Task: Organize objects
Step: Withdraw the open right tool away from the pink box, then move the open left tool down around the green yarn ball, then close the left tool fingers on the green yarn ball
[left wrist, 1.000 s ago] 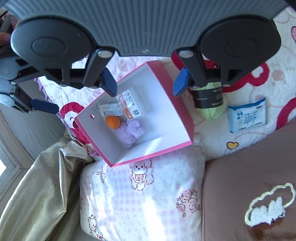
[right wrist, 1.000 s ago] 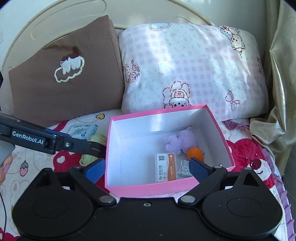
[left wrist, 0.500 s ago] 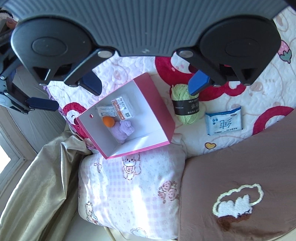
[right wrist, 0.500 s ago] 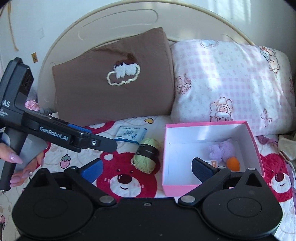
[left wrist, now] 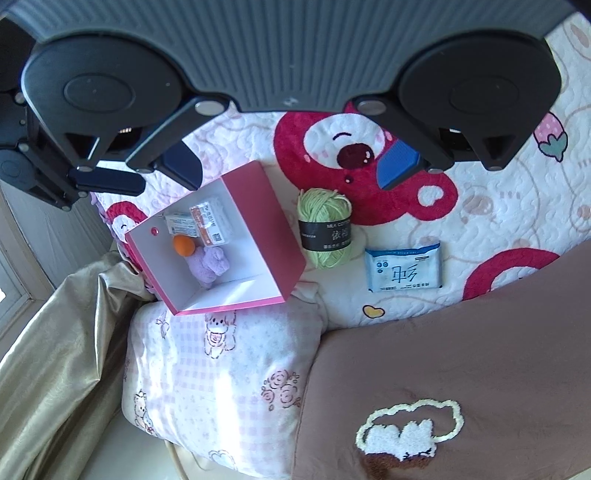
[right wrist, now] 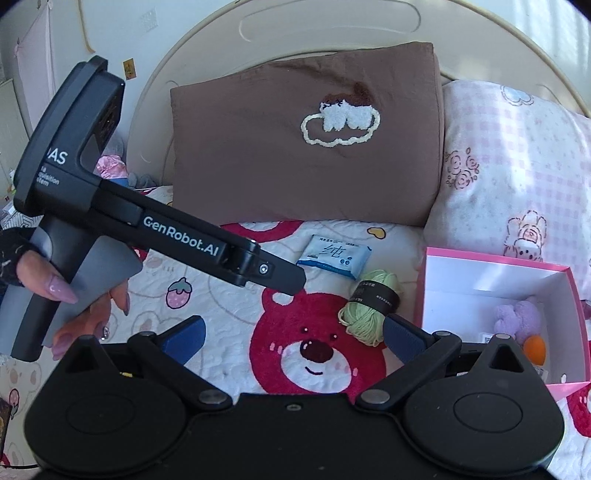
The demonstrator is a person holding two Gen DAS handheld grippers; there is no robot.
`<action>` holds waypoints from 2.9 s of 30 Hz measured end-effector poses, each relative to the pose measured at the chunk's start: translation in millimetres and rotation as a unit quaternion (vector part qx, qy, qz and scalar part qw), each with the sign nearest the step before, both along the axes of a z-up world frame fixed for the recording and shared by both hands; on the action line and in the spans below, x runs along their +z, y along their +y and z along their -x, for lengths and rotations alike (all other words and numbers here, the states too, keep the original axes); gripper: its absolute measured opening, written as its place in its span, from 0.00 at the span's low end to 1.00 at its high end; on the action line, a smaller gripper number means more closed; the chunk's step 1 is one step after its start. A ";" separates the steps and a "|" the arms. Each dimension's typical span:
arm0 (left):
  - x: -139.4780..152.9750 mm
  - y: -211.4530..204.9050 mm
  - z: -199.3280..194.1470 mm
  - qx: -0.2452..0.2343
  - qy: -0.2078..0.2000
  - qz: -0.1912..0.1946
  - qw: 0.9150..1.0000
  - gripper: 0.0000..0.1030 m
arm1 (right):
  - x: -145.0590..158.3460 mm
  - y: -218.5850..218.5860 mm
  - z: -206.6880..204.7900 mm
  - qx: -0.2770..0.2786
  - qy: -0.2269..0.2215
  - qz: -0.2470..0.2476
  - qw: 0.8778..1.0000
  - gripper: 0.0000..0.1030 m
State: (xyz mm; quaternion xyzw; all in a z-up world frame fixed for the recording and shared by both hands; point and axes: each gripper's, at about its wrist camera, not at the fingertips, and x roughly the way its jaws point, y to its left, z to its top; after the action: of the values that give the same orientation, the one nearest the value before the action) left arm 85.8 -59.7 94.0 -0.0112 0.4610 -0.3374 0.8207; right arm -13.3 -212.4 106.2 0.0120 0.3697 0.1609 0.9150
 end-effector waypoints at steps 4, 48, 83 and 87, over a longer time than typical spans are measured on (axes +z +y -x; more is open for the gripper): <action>-10.0 10.0 -3.0 0.003 0.000 0.013 1.000 1.00 | -14.2 9.5 -8.9 -0.004 0.003 -0.017 1.000 1.00; -156.5 7.3 -103.2 0.055 0.043 -0.017 0.997 0.99 | -153.3 25.6 -131.8 -0.087 0.056 0.043 0.994 1.00; -196.3 -60.1 -125.9 -0.021 0.066 0.061 0.996 0.65 | -228.4 35.2 -149.8 -0.202 -0.036 0.135 0.969 0.97; -201.5 -61.8 -134.1 -0.018 0.085 0.068 0.994 0.60 | -229.8 32.5 -151.5 -0.202 -0.036 0.126 0.971 0.97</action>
State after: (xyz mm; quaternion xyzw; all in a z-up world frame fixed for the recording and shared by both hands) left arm 219.9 -121.5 -107.5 -0.0871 0.5050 -0.3800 0.7700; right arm 138.2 -179.9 -123.6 -0.0342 0.3441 -0.0747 0.9353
